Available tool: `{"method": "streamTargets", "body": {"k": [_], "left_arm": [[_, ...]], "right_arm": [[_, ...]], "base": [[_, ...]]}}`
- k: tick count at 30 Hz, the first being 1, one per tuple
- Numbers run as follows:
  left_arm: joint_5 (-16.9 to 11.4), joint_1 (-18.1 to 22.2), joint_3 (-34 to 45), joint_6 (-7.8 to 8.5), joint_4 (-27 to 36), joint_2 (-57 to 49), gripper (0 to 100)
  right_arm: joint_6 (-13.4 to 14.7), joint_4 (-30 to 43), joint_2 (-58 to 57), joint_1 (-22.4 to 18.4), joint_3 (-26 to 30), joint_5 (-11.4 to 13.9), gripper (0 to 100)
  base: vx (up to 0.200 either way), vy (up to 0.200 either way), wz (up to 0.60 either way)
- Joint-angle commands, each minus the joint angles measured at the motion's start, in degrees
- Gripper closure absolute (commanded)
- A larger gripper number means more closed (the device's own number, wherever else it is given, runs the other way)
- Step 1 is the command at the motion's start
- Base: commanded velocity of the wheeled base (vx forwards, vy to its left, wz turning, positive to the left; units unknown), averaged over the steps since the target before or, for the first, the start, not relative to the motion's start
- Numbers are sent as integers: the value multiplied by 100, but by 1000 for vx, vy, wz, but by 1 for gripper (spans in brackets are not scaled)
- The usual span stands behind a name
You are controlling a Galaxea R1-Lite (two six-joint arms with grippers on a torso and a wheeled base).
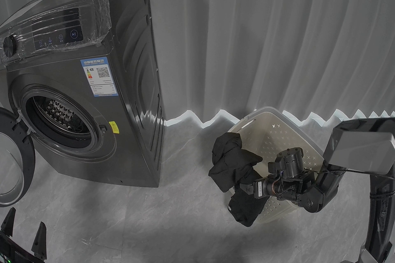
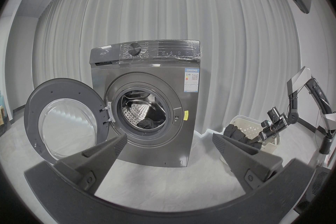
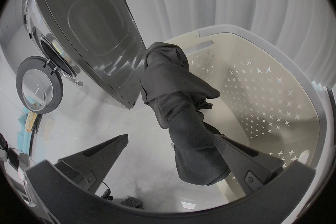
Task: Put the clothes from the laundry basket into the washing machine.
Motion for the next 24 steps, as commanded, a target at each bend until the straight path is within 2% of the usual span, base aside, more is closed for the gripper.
{"method": "streamTargets", "body": {"k": [1,14,15,24], "left_arm": [[4,1,84,-2,-1,-84,0],[4,1,84,7,-1,-84,0],[4,1,84,7,-1,-84,0],[4,1,84,-2,-1,-84,0]], "right_arm": [[-19,-9,122,-10,-16,-6,0],[-72,-44,385,-81,-244,-6,0],[-72,-44,385,-90,-253,-6,100],[-80,-317,526,-90,-227,-6,100]], "base": [[0,0,0],[0,0,0],[0,0,0],[0,0,0]]}}
